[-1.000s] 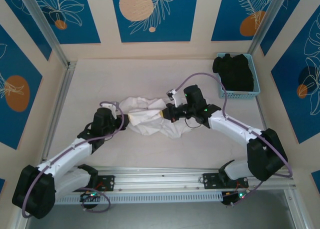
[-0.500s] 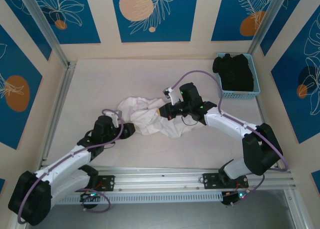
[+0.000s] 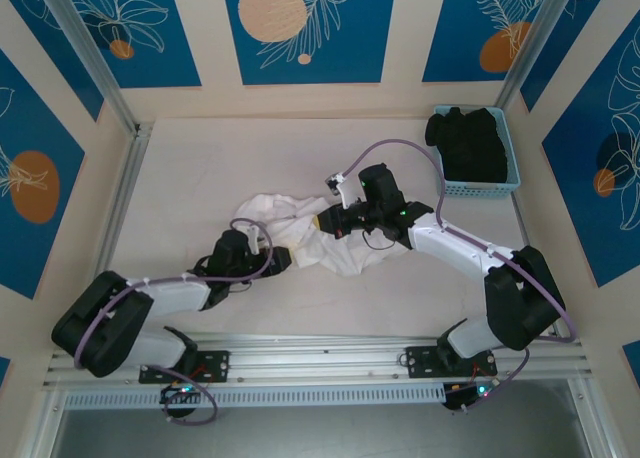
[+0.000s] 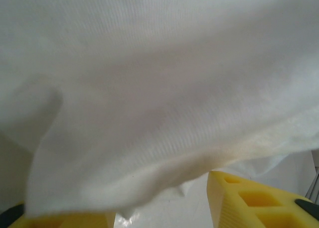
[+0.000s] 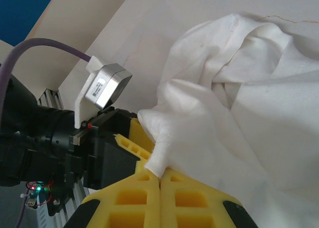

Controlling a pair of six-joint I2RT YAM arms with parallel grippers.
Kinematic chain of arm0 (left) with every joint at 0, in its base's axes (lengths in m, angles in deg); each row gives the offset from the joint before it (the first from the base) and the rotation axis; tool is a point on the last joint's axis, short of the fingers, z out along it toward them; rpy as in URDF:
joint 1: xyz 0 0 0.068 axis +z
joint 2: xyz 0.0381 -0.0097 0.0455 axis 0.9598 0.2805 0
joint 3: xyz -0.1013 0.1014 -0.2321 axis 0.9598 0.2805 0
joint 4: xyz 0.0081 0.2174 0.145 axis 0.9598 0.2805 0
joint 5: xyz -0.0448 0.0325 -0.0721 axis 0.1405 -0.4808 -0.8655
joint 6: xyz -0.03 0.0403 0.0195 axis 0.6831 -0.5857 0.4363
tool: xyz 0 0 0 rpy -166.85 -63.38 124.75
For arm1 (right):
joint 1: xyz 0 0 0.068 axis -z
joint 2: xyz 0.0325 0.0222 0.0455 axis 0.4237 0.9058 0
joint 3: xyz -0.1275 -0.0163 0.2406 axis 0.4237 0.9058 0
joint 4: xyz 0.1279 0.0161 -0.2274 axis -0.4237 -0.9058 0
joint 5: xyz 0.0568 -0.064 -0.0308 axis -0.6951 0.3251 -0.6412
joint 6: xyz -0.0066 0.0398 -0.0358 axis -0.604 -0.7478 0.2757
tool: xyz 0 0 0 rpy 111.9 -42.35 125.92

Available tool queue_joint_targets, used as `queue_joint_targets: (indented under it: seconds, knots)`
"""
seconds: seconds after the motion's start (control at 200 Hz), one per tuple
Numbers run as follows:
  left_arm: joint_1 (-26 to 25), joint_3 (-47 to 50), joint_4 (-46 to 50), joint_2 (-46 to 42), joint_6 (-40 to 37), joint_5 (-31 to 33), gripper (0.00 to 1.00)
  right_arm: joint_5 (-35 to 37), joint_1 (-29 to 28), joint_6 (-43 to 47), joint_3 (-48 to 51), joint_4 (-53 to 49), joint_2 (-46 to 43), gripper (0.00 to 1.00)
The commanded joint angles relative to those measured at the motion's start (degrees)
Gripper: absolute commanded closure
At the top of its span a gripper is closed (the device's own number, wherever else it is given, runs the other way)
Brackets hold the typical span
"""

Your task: Fold the inside-out t-shirt

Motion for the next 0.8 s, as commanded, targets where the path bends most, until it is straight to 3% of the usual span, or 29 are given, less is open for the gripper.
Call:
queue_joint_targets:
  seconds: [0.0,0.235,0.405,0.625,0.795]
  knots:
    - [-0.4,-1.7,-7.1,2.3,0.4,0.7,0.54,0.1,-0.2,0.4,-1.2,-0.6,-0.4,1.0]
    - [0.6,-1.8,-8.3,2.5,0.7,0.9,0.8,0.4,0.3,0.8,-0.9,-1.3,-0.8,1.0]
    - [1.8,-1.8,-4.2,-1.4,-1.2,0.8,0.89,0.5,0.7,1.1,-0.3,-1.3,-1.6,1.0]
    - [2.8,-2.5,2.2,-5.5,-4.3,1.5,0.89,0.2,0.7,0.9,-0.2,-1.0,-1.7,1.0]
    - [3.5,-3.6,5.3,-6.0,-6.0,1.7,0.78,0.1,0.6,0.7,-0.2,-0.9,-1.8,1.0]
